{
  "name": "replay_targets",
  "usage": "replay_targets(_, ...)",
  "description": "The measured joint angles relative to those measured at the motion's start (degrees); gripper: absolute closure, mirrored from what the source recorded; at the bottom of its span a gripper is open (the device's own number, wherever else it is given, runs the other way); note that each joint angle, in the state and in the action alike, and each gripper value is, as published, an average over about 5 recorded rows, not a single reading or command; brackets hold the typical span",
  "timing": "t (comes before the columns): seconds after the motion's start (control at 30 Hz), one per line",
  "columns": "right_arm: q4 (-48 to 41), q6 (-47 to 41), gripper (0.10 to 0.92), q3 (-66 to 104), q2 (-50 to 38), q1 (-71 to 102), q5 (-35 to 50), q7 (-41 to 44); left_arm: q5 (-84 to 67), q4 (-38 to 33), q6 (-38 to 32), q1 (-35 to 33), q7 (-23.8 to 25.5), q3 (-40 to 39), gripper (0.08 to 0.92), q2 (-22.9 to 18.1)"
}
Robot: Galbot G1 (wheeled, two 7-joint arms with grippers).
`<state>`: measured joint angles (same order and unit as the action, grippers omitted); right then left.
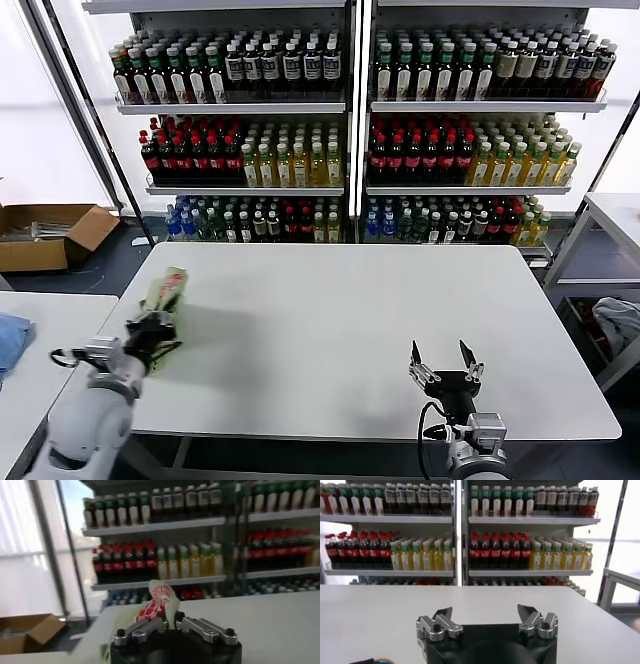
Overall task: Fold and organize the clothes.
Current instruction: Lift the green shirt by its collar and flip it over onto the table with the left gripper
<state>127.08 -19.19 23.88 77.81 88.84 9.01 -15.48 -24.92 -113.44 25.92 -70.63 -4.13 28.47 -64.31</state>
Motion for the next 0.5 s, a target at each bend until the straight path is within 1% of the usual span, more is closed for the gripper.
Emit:
replay_targets(0.27, 0.36, 0.24, 0.203, 0.97, 1.27, 1.54, -0.66, -0.04, 4.65, 1.49, 1.87, 0.98, -1.82, -12.23, 0.873, -7.71)
replay_targets(0.37, 0.37, 0.25, 0.203, 0.93, 1.65, 1.75, -0.98, -0.03, 5.62, 2.37, 2.30, 1.79, -2.36, -14.77, 0.873, -9.57)
replay_targets(0.5, 0.02, 0.22, 0.203, 0.67, 2.05, 1.69, -1.40, -0.03, 6.02, 2.81, 2.58, 2.85, -2.90, -16.89, 0.873, -11.09)
